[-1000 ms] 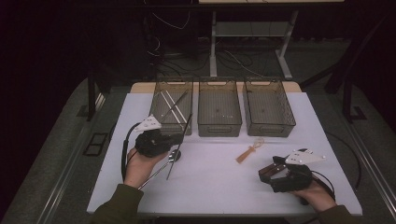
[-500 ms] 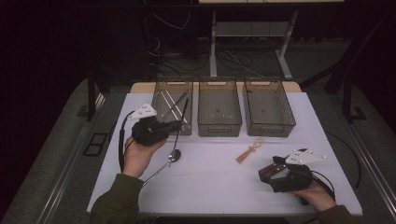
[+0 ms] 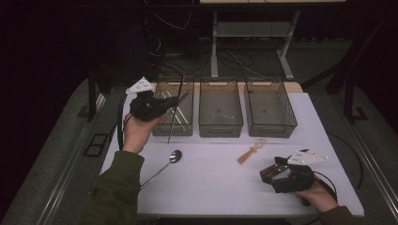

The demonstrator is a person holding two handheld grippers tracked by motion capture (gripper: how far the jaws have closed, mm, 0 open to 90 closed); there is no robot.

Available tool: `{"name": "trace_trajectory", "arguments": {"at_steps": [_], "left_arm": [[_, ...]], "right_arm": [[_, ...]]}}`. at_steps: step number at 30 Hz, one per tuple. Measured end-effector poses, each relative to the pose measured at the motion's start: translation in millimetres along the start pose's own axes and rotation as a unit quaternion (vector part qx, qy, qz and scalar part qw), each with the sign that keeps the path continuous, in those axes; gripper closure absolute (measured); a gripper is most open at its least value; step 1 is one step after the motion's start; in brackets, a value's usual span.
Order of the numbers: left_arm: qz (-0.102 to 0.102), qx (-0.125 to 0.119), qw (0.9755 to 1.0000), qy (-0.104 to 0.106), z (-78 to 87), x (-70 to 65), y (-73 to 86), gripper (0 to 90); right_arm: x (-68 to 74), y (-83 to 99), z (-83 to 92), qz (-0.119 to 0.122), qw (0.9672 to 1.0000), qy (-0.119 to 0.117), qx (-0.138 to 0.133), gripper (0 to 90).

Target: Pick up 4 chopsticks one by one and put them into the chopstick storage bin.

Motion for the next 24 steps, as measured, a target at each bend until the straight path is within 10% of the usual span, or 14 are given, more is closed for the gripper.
{"name": "trace_trajectory", "arguments": {"at_steps": [13,24], "left_arm": [[0.002,-0.013,0.9993,-0.036,-10.5,47.3,-34.8,85.0],[0.020,0.034,0.9960,-0.080,-27.8,89.3,-14.2,85.0]], "right_arm": [[-0.4,-0.3,1.1,-0.005,1.0000,-0.001,-0.001,9.5],[-1.4,-0.1,0.8,-0.008,1.0000,-0.004,-0.003,9.5]]}}
Point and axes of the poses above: each handheld gripper's, and its own axes: z roughly backward along the jaws, y roughly out of its underside, x roughly to its left, the point moved 4 cm from there along -z, roughly forward along the jaws, and after that the axes turned 13 degrees about y, right-handed, at the moved point
